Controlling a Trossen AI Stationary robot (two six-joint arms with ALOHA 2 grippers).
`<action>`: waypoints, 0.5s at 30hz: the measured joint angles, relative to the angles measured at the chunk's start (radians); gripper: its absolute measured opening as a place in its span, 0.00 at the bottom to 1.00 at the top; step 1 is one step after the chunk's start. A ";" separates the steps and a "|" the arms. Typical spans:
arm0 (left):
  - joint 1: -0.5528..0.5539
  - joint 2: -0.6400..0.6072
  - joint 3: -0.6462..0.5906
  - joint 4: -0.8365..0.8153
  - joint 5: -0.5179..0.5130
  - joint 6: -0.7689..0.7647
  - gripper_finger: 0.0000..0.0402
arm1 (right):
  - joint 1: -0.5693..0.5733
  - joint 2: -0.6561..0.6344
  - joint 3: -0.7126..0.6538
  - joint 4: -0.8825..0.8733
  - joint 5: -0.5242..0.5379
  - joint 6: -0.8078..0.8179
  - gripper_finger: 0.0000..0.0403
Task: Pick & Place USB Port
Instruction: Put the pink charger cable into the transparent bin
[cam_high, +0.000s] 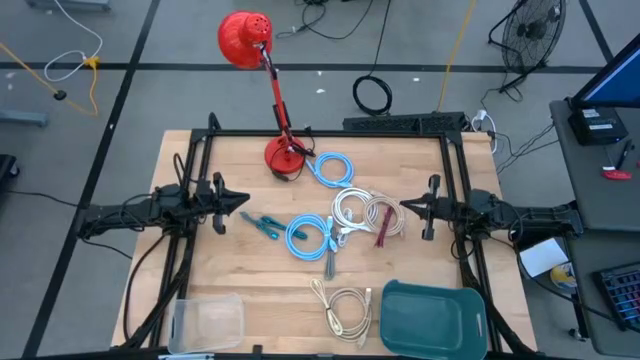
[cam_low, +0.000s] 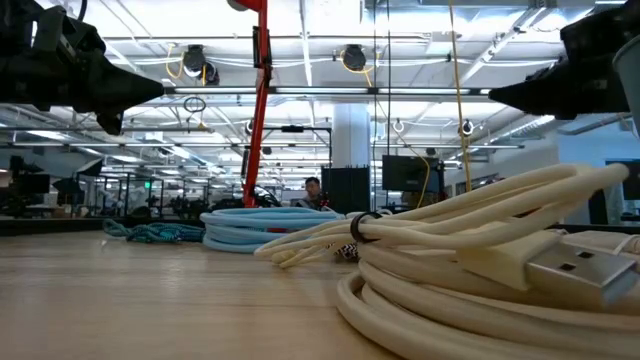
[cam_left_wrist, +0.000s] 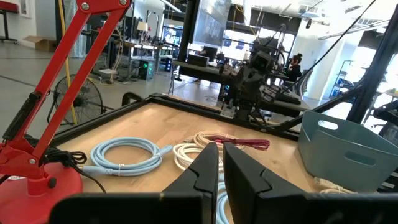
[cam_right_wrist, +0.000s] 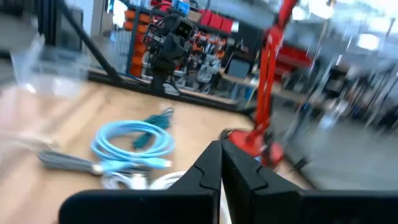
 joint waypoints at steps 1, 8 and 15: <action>0.000 0.000 0.000 0.000 0.000 0.000 0.06 | 0.000 0.000 0.000 0.003 0.000 -0.042 0.00; 0.000 0.000 0.000 0.000 0.000 0.000 0.06 | 0.000 0.000 0.000 0.006 -0.001 -0.095 0.00; 0.000 0.000 0.000 0.000 0.000 0.000 0.06 | 0.002 0.000 0.000 0.117 -0.001 0.295 0.00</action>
